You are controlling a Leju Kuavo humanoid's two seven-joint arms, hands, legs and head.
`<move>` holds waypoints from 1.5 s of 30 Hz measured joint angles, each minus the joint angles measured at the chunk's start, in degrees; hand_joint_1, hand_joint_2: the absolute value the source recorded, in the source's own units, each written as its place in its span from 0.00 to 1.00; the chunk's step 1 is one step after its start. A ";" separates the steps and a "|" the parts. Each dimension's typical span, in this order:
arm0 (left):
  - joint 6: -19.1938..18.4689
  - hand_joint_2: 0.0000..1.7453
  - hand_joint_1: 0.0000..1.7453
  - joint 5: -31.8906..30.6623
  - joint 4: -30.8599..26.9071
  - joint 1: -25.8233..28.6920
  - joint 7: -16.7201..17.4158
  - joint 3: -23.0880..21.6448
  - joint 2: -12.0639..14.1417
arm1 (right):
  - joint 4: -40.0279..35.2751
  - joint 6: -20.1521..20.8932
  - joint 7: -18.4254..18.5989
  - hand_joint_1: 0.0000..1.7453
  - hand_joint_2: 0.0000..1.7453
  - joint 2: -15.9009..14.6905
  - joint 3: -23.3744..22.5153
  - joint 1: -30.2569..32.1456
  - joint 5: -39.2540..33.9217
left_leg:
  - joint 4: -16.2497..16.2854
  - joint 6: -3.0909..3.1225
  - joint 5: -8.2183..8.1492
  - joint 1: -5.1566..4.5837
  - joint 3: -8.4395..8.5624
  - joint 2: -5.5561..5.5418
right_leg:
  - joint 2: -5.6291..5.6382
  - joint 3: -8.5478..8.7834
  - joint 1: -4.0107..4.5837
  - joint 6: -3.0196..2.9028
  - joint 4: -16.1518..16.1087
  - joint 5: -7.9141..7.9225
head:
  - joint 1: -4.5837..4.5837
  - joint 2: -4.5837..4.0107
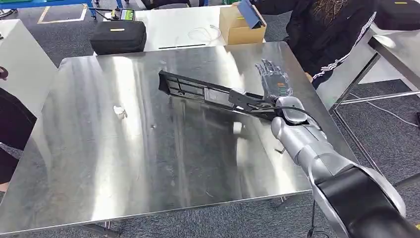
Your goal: Take the parts from the cabinet and place them on the table.
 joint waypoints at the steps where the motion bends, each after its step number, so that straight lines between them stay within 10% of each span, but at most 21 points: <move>1: 0.02 0.00 0.00 0.00 0.00 0.00 0.11 0.09 0.02 | 0.00 0.04 -0.29 0.00 1.00 0.11 -0.13 0.07 -0.02 | 0.00 0.00 0.00 0.00 0.04 0.00 | 0.00 0.03 0.00 0.00 0.00 0.00 | 0.02 0.00; 6: 0.11 0.00 0.00 0.00 0.00 0.00 0.28 0.39 0.22 | -0.02 0.50 -2.74 0.00 1.00 0.70 -0.55 0.20 -1.36 | 0.00 0.00 0.00 0.00 0.08 0.01 | 0.00 0.10 0.00 0.00 -0.01 0.00 | 0.02 0.00; 13: 0.00 0.00 0.00 0.02 0.00 0.00 1.05 1.38 0.35 | -2.40 9.75 -17.64 0.00 1.00 4.13 -9.61 0.19 -15.95 | 0.00 0.00 0.00 0.00 0.15 -0.01 | 0.01 0.14 0.01 0.00 0.01 0.00 | 0.02 0.00; 32: 0.31 0.00 0.00 -0.15 0.00 0.00 0.39 2.73 0.35 | -14.47 18.76 -23.50 0.00 1.00 7.98 -12.83 -1.78 -24.64 | -0.02 -0.01 0.01 0.01 0.32 -0.01 | 0.00 0.35 0.00 0.00 0.01 0.00 | 0.02 0.00; 35: 0.74 0.00 0.00 0.26 0.02 0.00 0.46 3.21 0.24 | -17.22 26.58 -23.67 0.00 1.00 8.24 -12.33 -1.51 -34.11 | -0.02 -0.01 0.01 0.01 0.33 0.00 | 0.00 0.34 0.01 0.00 0.01 0.00 | 0.02 0.00; 40: 1.62 0.00 0.00 0.35 0.02 -0.01 1.51 4.39 -0.11 | -23.03 51.71 -23.06 0.00 1.00 7.96 -11.72 2.56 -69.37 | -0.02 -0.01 0.00 0.01 0.38 -0.04 | 0.00 0.36 0.04 0.00 0.00 -0.01 | 0.02 0.00; 45: 2.10 0.00 0.00 0.35 0.04 -0.01 1.81 5.31 -0.26 | -29.90 52.91 -23.10 0.00 1.00 5.75 -6.97 8.61 -80.33 | -0.03 -0.01 -0.01 0.00 0.36 0.00 | 0.01 0.37 0.01 0.00 -0.01 -0.01 | 0.02 0.00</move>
